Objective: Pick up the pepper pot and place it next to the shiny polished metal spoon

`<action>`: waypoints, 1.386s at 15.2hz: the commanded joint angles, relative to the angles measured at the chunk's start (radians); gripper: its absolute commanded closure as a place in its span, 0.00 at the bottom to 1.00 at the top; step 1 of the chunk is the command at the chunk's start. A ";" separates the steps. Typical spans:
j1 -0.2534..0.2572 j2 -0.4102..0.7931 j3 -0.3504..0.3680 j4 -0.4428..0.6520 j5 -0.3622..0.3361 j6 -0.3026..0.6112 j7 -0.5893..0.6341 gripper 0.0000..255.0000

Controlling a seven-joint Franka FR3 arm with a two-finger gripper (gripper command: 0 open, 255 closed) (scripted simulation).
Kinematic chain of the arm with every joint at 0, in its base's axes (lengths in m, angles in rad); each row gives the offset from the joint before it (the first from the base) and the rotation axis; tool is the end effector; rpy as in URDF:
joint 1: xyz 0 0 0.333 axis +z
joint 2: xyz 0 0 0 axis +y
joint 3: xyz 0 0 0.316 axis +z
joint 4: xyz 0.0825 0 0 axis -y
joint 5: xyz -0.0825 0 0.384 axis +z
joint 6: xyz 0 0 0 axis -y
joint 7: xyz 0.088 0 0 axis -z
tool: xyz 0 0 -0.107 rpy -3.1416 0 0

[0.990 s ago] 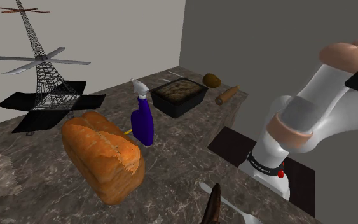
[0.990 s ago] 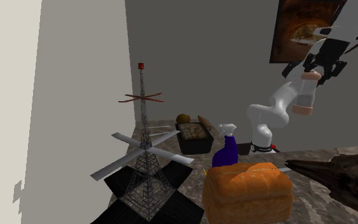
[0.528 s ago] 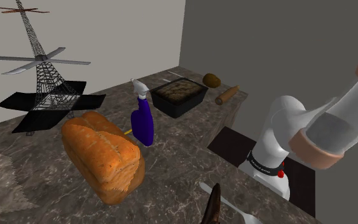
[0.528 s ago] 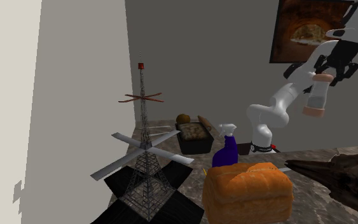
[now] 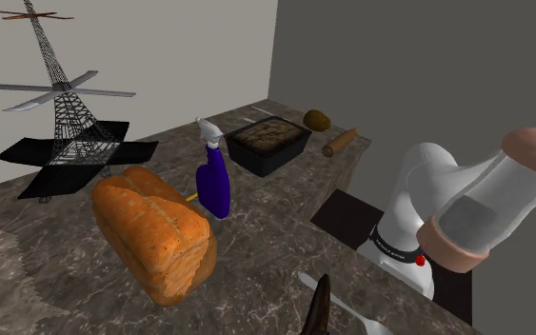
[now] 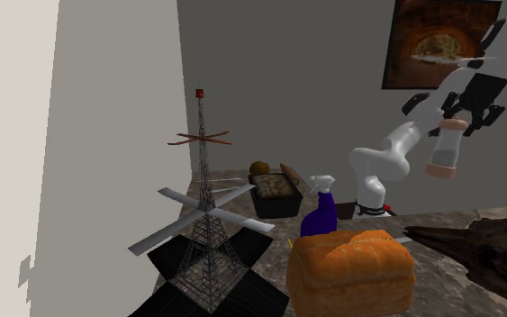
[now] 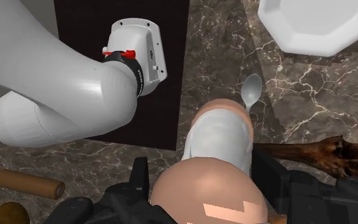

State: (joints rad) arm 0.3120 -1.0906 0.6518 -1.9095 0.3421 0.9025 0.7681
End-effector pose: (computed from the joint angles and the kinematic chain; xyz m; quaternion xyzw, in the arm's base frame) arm -0.0733 0.2901 0.6778 0.9876 0.0402 0.0678 0.1356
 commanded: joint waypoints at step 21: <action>0.083 -0.203 0.090 -0.363 0.124 0.172 0.003 1.00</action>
State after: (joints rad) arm 0.3900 -1.2831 0.7363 -2.2511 0.4589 1.0635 0.7723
